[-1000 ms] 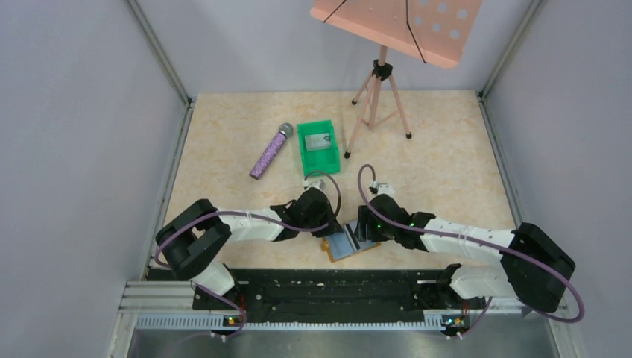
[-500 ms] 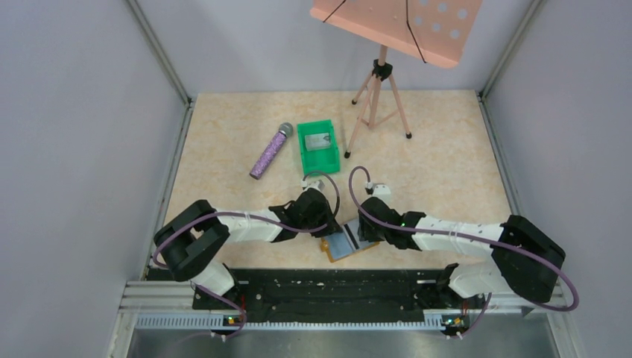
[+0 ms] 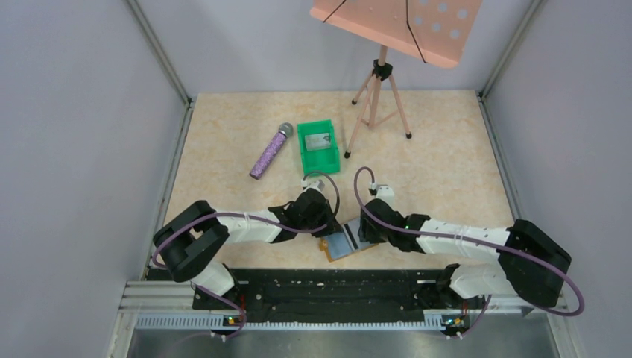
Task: Take the credit cards out of the card holder
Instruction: Remove the credit card from the card holder.
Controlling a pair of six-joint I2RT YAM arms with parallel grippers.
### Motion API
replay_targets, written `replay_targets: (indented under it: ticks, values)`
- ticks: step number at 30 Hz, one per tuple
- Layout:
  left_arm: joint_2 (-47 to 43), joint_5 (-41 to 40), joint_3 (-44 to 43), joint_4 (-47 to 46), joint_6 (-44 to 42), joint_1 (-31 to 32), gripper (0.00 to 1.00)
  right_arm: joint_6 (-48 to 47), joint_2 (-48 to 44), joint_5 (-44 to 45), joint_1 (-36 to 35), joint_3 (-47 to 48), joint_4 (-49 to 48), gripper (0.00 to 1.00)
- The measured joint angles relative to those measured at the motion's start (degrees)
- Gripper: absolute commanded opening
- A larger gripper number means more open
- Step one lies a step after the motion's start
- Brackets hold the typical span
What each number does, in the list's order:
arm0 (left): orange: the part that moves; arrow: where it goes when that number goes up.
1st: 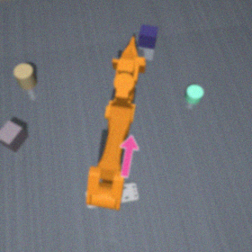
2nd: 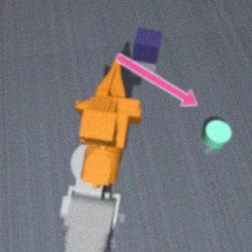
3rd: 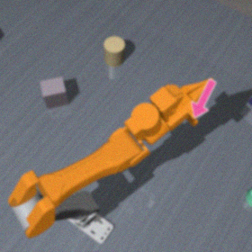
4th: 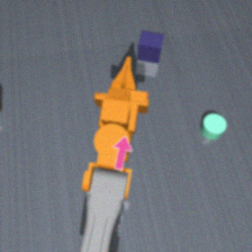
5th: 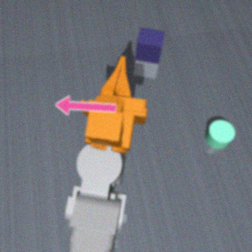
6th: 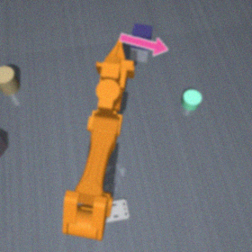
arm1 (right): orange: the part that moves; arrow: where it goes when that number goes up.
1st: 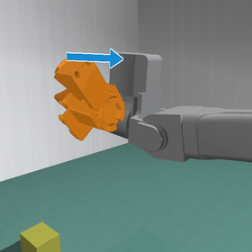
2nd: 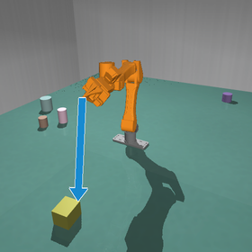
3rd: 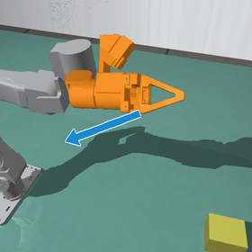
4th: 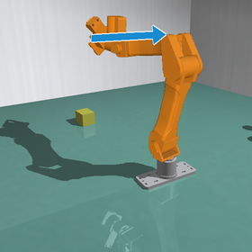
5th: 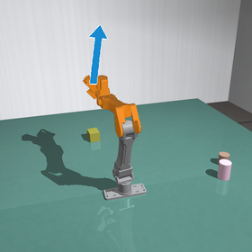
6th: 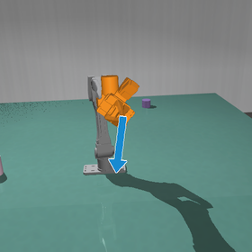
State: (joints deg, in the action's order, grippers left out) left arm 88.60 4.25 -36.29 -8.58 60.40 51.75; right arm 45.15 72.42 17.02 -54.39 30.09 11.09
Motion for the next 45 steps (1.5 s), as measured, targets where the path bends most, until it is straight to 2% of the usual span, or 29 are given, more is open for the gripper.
replay_targets:
  ticks: [5,11,15,24,31,39,45]
  values:
    - [-0.02,-0.07,-0.02,0.02,-0.02,0.00,0.23,0.02,-3.91,-1.16,0.00,-0.02,2.89,0.43]
    - [0.00,-0.09,-0.07,0.04,-0.02,0.00,0.23,-0.04,-9.16,-2.58,0.00,0.09,3.93,0.37]
    - [0.00,-0.13,-0.44,0.09,-0.02,0.00,0.23,-0.22,-9.79,-3.02,0.00,1.22,5.35,0.30]
    - [0.00,-0.22,-1.49,0.26,-0.04,0.00,0.23,-0.79,-10.60,-4.44,-0.07,4.11,6.25,0.27]
    - [0.00,-0.33,-1.49,0.37,-0.04,0.00,0.23,-0.96,-9.07,-8.50,1.11,3.52,1.95,0.23]
    - [0.02,-0.63,-1.46,-0.24,0.02,0.00,0.24,0.11,-7.37,-15.08,6.93,-4.52,-6.36,0.20]
    - [0.24,-0.48,-1.46,-1.01,-0.04,0.00,0.27,1.42,-6.29,-18.10,8.50,-8.37,-10.12,0.19]
